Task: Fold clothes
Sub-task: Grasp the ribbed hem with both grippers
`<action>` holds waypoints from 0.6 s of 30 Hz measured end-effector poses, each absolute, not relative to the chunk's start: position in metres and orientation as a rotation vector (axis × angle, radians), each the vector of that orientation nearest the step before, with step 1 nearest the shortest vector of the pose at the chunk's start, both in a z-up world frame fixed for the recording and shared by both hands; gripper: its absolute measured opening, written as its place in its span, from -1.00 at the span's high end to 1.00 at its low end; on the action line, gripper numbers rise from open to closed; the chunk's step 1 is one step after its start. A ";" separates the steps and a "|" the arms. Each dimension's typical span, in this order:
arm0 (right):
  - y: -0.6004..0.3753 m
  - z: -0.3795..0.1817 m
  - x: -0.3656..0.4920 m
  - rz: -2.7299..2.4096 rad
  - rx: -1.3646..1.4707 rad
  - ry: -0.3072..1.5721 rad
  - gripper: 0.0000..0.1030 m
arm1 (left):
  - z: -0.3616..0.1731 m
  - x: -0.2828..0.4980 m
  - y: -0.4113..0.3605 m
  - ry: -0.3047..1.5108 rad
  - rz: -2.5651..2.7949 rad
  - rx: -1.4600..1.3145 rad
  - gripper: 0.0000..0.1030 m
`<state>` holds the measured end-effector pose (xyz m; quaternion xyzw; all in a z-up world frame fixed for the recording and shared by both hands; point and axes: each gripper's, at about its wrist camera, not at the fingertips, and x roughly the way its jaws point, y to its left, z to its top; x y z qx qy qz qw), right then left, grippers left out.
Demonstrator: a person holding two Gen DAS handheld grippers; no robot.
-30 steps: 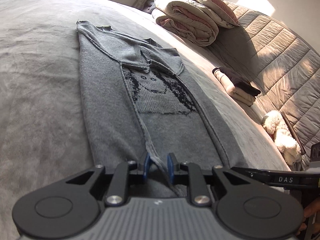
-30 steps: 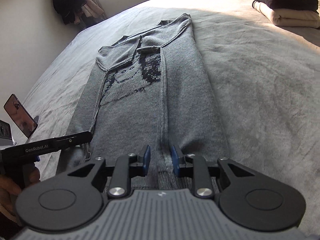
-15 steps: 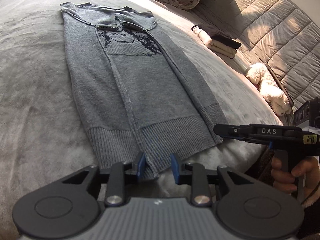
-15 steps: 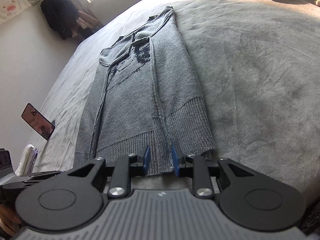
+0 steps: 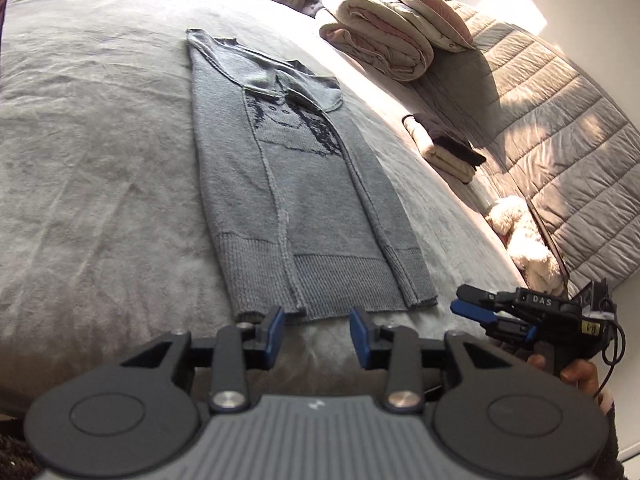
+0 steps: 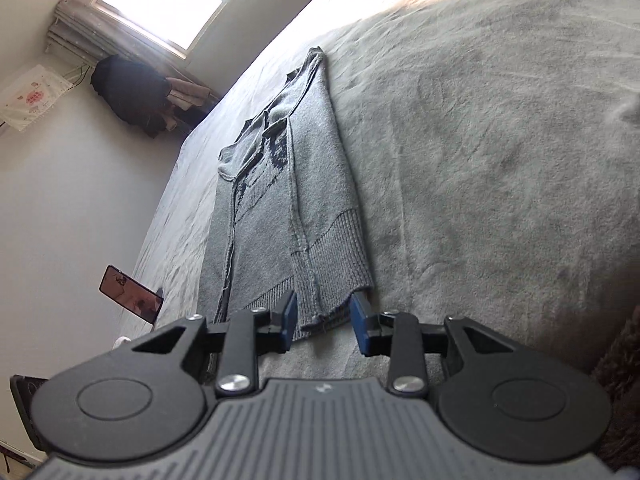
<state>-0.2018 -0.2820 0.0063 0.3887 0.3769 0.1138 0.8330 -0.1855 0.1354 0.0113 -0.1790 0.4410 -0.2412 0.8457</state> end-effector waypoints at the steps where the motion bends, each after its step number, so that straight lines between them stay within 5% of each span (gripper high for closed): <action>1: -0.286 0.004 -0.201 0.235 0.838 0.800 0.33 | 0.008 -0.181 0.142 0.940 -0.481 -0.399 0.29; 18: -0.290 -0.004 -0.168 0.218 0.856 0.982 0.25 | -0.040 -0.142 0.151 1.083 -0.494 -0.589 0.31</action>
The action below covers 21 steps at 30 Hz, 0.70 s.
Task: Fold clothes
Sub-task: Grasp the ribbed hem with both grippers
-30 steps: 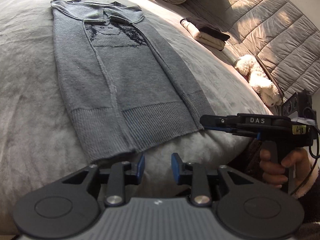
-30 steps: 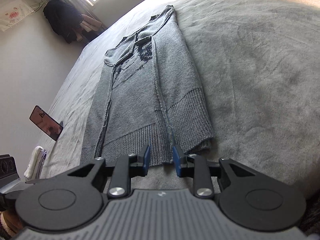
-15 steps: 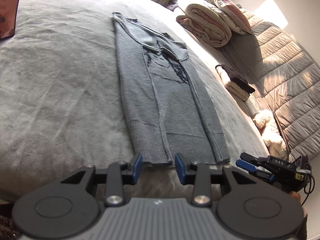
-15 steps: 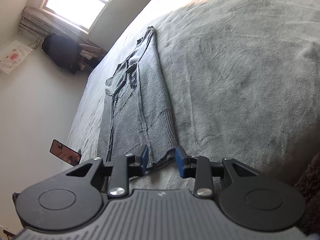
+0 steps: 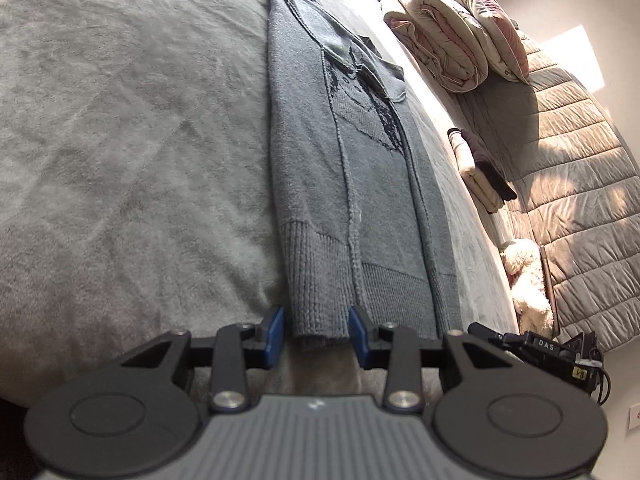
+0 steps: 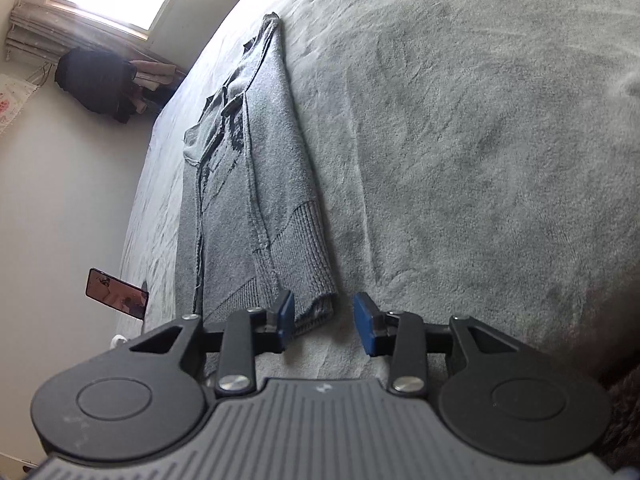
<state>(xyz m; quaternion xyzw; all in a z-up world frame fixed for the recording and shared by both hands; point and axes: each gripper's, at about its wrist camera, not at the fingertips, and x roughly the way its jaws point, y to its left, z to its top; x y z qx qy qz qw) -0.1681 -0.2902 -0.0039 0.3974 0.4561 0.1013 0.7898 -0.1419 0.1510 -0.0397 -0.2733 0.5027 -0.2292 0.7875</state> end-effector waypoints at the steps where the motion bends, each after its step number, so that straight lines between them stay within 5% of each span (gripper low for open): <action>1: -0.290 -0.001 -0.163 0.212 0.827 0.997 0.25 | -0.039 -0.140 0.150 1.087 -0.499 -0.580 0.31; 11: -0.290 -0.008 -0.136 0.313 0.776 1.091 0.22 | -0.049 -0.129 0.156 1.142 -0.548 -0.661 0.33; 17: -0.296 -0.018 -0.126 0.397 0.871 1.118 0.24 | -0.054 -0.126 0.148 1.172 -0.577 -0.679 0.53; 21: -0.292 -0.022 -0.124 0.446 0.861 1.143 0.66 | -0.057 -0.125 0.145 1.194 -0.580 -0.698 0.77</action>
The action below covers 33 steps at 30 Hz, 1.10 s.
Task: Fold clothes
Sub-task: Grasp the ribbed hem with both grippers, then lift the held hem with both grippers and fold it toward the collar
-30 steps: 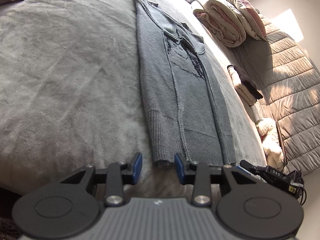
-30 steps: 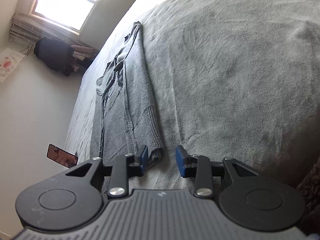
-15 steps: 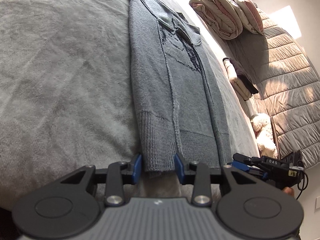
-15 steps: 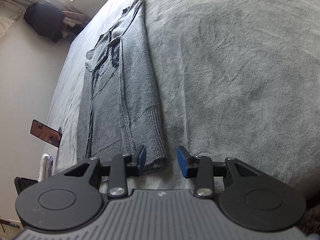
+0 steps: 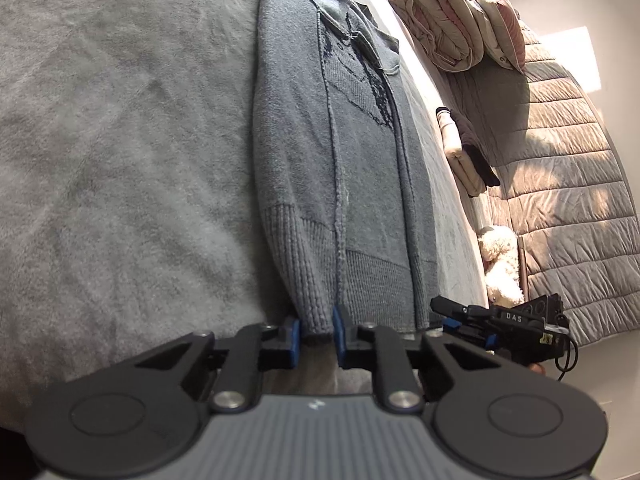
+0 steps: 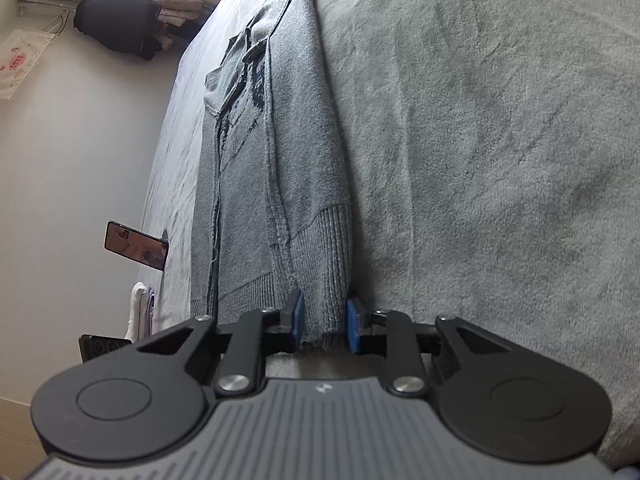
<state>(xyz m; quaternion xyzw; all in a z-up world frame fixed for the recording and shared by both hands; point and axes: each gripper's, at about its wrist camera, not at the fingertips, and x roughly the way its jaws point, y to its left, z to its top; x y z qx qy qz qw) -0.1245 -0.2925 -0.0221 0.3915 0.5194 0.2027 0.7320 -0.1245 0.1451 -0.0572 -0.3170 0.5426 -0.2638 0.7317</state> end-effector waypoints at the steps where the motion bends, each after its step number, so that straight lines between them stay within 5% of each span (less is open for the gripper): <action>1: -0.291 -0.023 -0.124 0.456 0.856 1.157 0.78 | -0.057 -0.125 0.145 1.196 -0.580 -0.701 0.80; 19: -0.274 0.041 -0.090 0.510 0.809 1.018 0.78 | -0.006 -0.080 0.151 1.030 -0.615 -0.849 0.84; 33: -0.273 0.009 0.001 0.421 0.813 1.034 0.75 | -0.040 -0.006 0.160 0.990 -0.503 -0.906 0.84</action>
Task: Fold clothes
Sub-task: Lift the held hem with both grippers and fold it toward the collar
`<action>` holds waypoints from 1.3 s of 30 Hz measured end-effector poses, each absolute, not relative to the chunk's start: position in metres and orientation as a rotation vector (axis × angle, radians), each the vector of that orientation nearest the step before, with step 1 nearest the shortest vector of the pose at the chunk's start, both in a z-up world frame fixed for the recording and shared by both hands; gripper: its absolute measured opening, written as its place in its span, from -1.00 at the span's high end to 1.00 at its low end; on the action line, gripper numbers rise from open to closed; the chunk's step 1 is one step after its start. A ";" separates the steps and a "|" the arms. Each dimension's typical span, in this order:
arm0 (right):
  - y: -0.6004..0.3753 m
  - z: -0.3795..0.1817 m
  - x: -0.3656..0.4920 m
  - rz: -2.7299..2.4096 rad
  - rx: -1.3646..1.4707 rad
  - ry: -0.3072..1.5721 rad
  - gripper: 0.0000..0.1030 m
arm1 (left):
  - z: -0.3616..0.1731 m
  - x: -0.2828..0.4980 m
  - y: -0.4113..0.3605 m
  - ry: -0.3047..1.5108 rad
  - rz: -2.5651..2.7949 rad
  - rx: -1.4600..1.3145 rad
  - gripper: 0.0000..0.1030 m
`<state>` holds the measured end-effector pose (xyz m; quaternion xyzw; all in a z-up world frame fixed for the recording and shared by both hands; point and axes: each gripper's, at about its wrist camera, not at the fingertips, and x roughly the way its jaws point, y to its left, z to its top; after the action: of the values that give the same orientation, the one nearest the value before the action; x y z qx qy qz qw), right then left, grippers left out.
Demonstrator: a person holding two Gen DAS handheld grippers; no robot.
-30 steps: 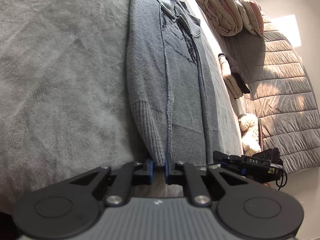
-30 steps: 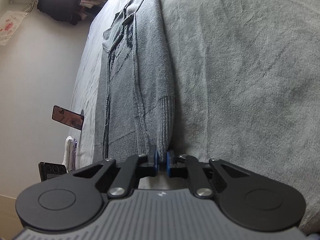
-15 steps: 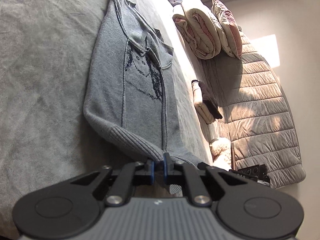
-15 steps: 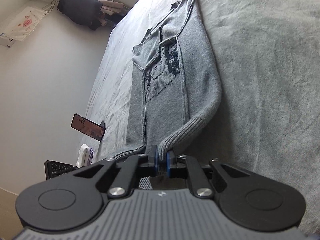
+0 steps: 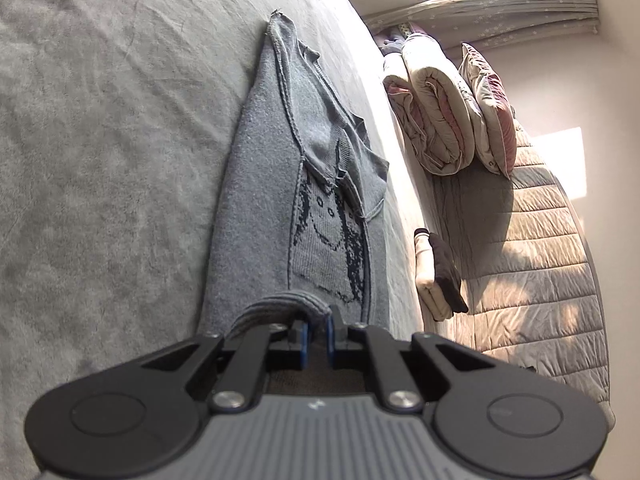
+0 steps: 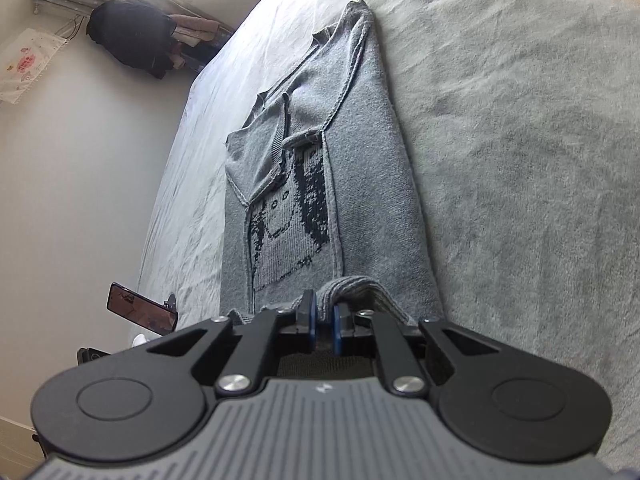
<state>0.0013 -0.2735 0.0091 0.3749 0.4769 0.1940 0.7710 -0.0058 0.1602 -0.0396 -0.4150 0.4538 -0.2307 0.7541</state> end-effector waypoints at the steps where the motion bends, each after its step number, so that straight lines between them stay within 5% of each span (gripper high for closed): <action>1: -0.275 0.003 0.004 0.423 0.820 1.033 0.72 | -0.042 -0.004 0.160 0.980 -0.503 -0.892 0.84; 6: -0.279 -0.010 0.009 0.397 0.881 1.034 0.65 | -0.037 0.003 0.159 0.941 -0.493 -0.830 0.68; 8: -0.279 -0.002 0.009 0.409 0.889 1.004 0.46 | -0.026 -0.001 0.162 0.882 -0.500 -0.798 0.46; 10: -0.281 0.010 0.006 0.418 0.878 0.953 0.05 | -0.017 -0.008 0.167 0.826 -0.489 -0.761 0.31; 24: -0.252 0.015 -0.005 0.322 0.424 0.864 0.04 | -0.020 -0.012 0.150 0.817 -0.407 -0.479 0.27; 32: -0.240 0.004 -0.004 0.355 0.384 0.844 0.22 | -0.032 -0.009 0.139 0.851 -0.415 -0.444 0.37; 36: -0.243 -0.001 -0.003 0.372 0.404 0.817 0.66 | -0.035 -0.006 0.139 0.858 -0.419 -0.467 0.79; 39: -0.252 -0.001 -0.001 0.385 0.479 0.802 0.76 | -0.034 -0.005 0.145 0.847 -0.457 -0.516 0.84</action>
<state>-0.0006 -0.2523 -0.0012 0.2292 0.3842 0.1844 0.8751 -0.0054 0.1448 -0.0335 -0.2452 0.4029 -0.2174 0.8545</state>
